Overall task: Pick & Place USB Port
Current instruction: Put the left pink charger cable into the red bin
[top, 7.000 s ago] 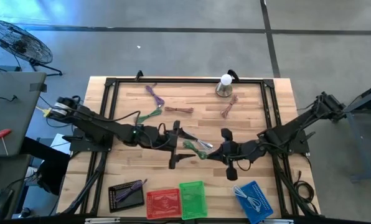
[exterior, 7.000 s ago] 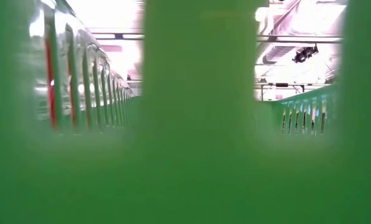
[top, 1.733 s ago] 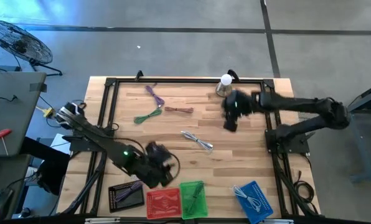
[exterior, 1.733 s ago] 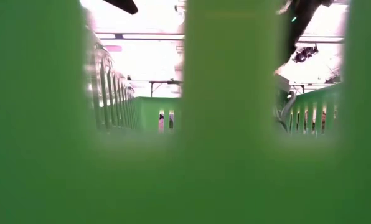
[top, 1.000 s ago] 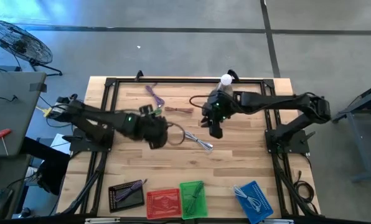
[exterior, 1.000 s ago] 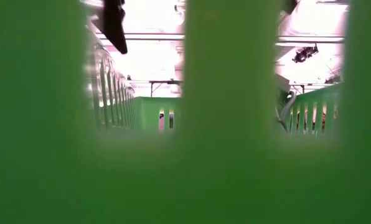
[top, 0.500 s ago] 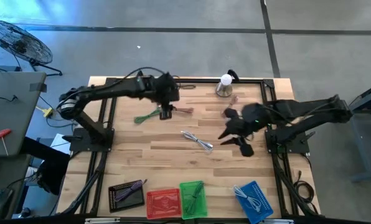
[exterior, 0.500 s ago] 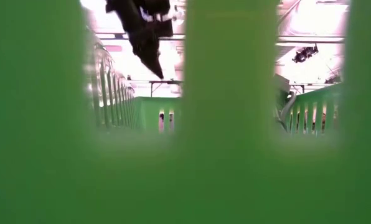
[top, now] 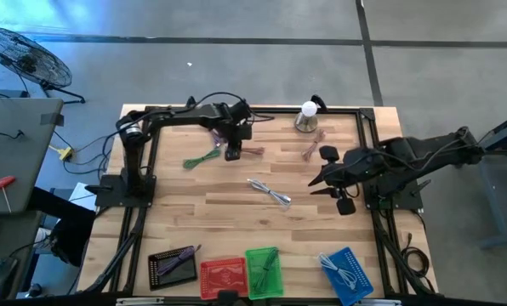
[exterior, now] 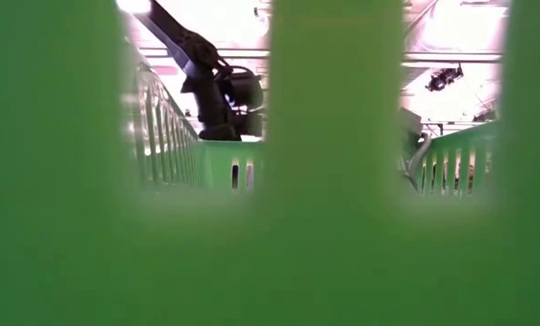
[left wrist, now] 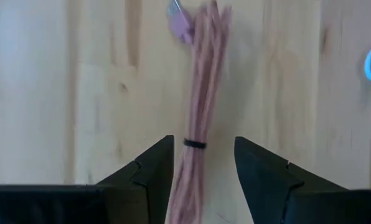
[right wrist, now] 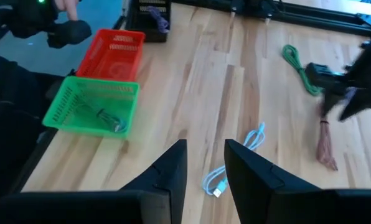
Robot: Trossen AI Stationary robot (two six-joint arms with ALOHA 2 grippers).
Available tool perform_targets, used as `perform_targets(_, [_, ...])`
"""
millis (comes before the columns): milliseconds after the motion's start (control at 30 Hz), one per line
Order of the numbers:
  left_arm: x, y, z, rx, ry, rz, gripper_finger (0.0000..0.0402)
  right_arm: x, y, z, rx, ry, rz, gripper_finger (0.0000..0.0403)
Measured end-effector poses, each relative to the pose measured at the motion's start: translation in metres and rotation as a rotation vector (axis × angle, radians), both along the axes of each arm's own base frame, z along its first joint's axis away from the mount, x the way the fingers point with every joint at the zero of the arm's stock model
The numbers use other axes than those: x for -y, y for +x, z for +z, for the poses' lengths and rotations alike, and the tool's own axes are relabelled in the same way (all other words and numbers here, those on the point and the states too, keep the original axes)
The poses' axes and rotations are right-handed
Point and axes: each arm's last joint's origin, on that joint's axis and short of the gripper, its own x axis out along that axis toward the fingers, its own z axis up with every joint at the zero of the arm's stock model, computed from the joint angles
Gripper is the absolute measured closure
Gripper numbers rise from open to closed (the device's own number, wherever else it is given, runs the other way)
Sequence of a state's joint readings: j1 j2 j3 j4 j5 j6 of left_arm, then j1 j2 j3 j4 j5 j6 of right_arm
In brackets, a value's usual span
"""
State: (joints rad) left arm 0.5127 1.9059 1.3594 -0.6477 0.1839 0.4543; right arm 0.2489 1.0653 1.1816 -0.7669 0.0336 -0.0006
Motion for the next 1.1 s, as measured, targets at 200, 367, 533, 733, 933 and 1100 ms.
perform_targets(200, [-0.001,0.003,-0.004,0.0,0.012,-0.013,0.0239,0.0,0.0,0.0,0.002,-0.01,-0.005,0.0305])
perform_targets(367, [0.0,0.002,-0.004,-0.009,-0.009,0.02,0.0239,0.001,0.0,0.0,0.005,-0.016,-0.012,0.0305])
perform_targets(533, [0.0,0.001,-0.006,-0.022,-0.024,0.066,0.0239,0.0,0.0,0.0,0.003,-0.013,-0.015,0.0305])
perform_targets(733, [-0.002,0.004,-0.031,-0.099,-0.063,0.104,0.0239,0.0,0.001,0.0,0.002,-0.011,-0.016,0.0305])
perform_targets(933, [-0.005,0.007,-0.042,-0.138,-0.024,0.167,0.0243,0.0,0.003,-0.007,0.002,0.009,-0.024,0.0305])
perform_targets(1100, [-0.003,0.008,-0.041,-0.136,-0.016,0.186,0.033,-0.001,0.006,-0.021,-0.015,0.011,-0.016,0.0305])
